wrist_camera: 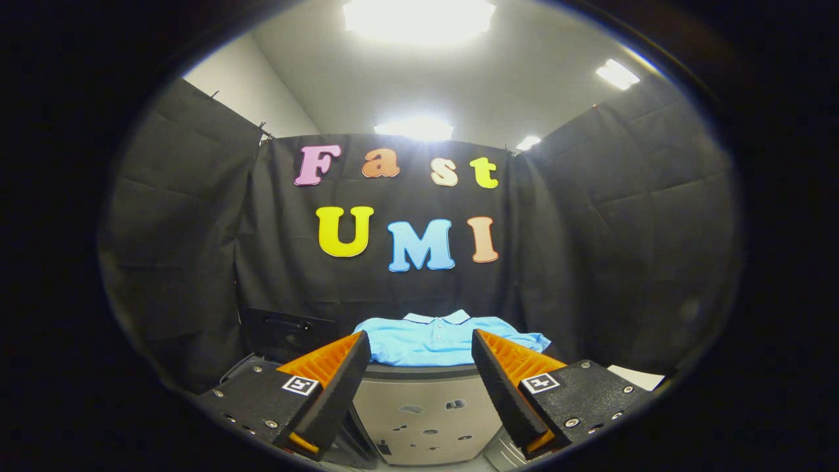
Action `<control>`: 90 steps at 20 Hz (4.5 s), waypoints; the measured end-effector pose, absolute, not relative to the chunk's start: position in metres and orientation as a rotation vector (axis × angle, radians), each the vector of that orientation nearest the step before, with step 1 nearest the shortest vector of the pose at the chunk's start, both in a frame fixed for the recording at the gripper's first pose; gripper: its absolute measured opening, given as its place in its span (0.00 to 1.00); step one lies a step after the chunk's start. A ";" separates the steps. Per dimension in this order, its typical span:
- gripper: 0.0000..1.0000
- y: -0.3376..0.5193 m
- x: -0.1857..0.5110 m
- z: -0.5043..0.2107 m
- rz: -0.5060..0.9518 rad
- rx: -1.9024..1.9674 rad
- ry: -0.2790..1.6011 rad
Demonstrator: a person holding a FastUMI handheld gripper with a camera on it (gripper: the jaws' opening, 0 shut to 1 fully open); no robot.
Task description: Put the clothes into the washing machine and then close the washing machine lid.
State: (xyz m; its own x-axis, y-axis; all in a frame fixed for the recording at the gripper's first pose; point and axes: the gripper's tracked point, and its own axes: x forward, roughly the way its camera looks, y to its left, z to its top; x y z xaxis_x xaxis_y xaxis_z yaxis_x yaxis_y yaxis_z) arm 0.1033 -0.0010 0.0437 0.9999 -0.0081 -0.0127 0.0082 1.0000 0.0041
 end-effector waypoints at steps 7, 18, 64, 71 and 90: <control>0.96 -0.011 0.166 0.043 0.002 -0.002 0.048; 0.96 -0.020 0.265 0.027 0.034 -0.030 0.146; 0.19 -0.018 0.395 -0.122 0.226 -0.032 0.698; 0.00 -0.010 0.389 -0.094 0.244 0.132 0.620; 0.00 0.107 0.352 -0.013 0.363 0.392 0.490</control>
State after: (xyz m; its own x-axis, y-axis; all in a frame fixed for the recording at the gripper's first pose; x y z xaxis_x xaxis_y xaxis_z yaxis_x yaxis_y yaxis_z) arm 0.3516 0.1072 -0.0134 0.8218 0.4240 -0.3805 -0.2401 0.8635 0.4435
